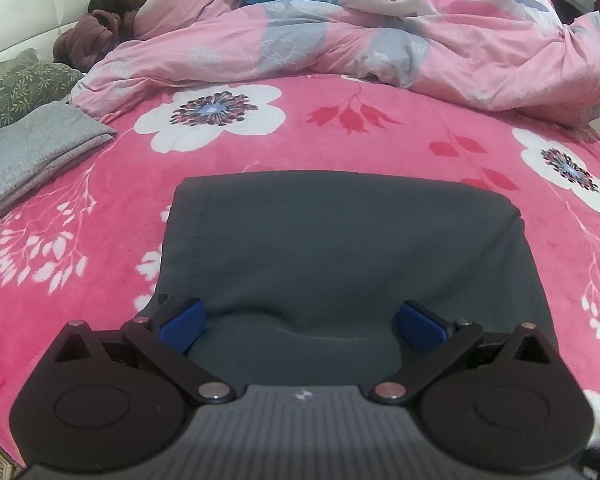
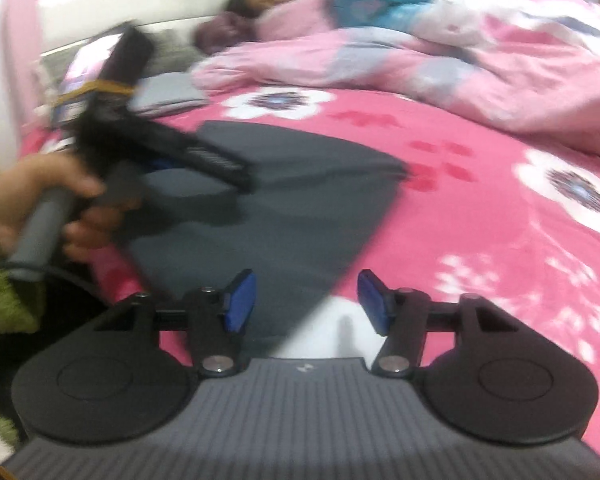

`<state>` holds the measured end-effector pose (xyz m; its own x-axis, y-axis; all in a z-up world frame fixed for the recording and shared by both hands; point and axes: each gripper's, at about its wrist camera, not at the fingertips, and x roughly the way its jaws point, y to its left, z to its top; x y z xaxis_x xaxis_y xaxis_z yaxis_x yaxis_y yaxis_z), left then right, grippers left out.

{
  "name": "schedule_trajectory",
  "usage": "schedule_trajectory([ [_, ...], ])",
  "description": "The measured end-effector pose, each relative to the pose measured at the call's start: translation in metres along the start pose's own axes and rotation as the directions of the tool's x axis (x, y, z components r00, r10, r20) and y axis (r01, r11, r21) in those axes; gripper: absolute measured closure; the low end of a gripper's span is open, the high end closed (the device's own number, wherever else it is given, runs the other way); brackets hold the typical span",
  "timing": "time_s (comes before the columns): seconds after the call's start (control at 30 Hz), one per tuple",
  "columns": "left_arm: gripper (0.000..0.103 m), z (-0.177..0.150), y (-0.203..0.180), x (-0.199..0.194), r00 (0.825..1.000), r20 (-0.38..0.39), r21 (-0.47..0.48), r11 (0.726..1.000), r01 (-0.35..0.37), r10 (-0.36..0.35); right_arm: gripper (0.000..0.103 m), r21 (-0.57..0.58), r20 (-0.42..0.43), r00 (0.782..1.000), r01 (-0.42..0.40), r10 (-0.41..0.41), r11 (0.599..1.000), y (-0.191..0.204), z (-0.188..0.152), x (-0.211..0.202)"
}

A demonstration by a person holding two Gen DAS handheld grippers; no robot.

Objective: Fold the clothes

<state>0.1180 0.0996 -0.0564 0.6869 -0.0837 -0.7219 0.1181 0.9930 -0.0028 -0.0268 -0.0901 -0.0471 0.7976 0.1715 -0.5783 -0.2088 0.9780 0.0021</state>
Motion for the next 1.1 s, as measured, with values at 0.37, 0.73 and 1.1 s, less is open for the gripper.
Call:
schedule_trajectory([
  [0.37, 0.001, -0.001, 0.000, -0.006, 1.000, 0.029, 0.015, 1.000, 0.002, -0.002, 0.002, 0.150, -0.176, 0.970, 0.197, -0.170, 0.969, -0.042, -0.018, 0.026],
  [0.73, 0.005, -0.003, 0.115, -0.032, 0.951, 0.070, -0.273, 0.911, 0.310, -0.303, 0.002, 0.570, -0.061, 0.950, -0.220, 0.308, 0.792, -0.087, 0.020, 0.040],
  [1.1, 0.001, -0.008, 0.153, 0.022, 0.815, 0.003, -0.321, 0.772, 0.549, -0.579, 0.018, 0.663, -0.046, 0.856, -0.360, 0.515, 0.657, -0.101, 0.034, 0.104],
])
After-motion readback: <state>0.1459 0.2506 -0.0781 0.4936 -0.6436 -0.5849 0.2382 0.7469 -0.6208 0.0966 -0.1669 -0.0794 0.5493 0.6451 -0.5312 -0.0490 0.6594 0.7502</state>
